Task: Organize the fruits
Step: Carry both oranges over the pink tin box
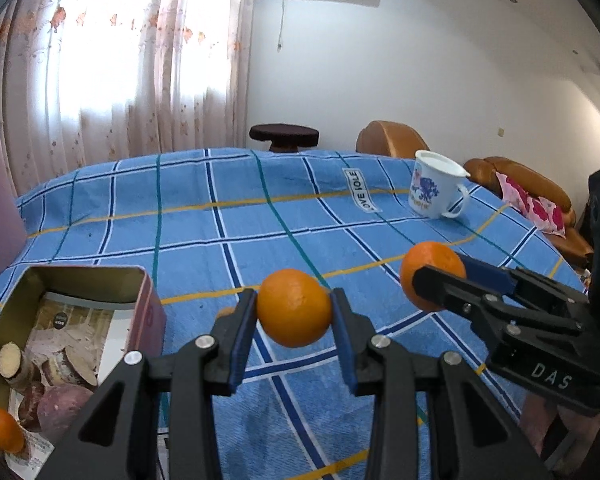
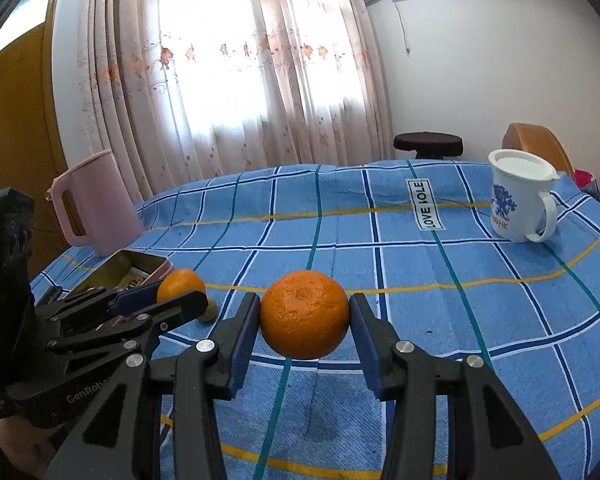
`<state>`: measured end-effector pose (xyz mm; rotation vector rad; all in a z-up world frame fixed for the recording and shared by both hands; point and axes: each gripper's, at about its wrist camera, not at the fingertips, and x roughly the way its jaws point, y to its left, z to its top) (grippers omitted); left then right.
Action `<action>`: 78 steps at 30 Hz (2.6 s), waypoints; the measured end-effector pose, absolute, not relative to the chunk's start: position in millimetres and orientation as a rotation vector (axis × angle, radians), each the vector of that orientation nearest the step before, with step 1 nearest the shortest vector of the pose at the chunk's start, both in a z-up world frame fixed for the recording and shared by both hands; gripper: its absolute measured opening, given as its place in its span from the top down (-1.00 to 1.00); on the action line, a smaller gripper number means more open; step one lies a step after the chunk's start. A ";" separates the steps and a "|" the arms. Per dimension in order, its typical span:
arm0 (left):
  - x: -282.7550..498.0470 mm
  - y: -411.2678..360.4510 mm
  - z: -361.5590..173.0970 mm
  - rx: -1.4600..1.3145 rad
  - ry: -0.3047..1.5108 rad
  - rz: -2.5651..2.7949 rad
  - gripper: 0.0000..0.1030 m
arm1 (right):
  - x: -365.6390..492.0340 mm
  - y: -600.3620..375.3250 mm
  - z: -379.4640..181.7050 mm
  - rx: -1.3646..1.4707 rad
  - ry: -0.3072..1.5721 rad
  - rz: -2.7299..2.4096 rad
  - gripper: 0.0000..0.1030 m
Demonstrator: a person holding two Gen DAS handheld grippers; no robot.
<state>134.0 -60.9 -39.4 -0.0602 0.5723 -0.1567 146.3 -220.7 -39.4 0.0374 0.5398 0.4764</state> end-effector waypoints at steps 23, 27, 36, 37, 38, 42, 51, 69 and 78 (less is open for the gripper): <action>107.4 -64.0 -26.5 -0.015 0.416 -0.120 0.26 | 119.6 -216.8 -29.4 -0.021 0.384 0.482 0.07; 104.0 -64.0 -25.3 -0.009 0.399 -0.115 0.26 | 114.1 -214.7 -27.9 -0.032 0.360 0.480 0.07; 92.9 -65.4 -22.6 0.004 0.352 -0.100 0.26 | 105.4 -213.4 -25.0 -0.048 0.311 0.473 0.07; 91.8 -65.3 -22.4 0.004 0.347 -0.098 0.26 | 104.4 -213.6 -24.7 -0.048 0.307 0.473 0.07; 90.9 -64.9 -22.2 0.004 0.342 -0.096 0.26 | 103.5 -213.7 -24.4 -0.048 0.303 0.473 0.07; 89.5 -64.1 -21.1 0.003 0.331 -0.093 0.25 | 99.9 -212.6 -23.4 -0.057 0.284 0.472 0.07; 85.8 -61.9 -21.6 -0.008 0.344 -0.098 0.26 | 95.1 -211.7 -22.2 -0.063 0.276 0.475 0.07; 53.2 42.4 -19.9 -0.135 0.411 0.024 0.26 | 83.8 -111.8 -16.0 -0.076 0.373 0.734 0.07; 46.2 102.2 -30.2 -0.178 0.463 0.139 0.26 | 69.4 -47.4 -30.3 -0.153 0.439 0.856 0.07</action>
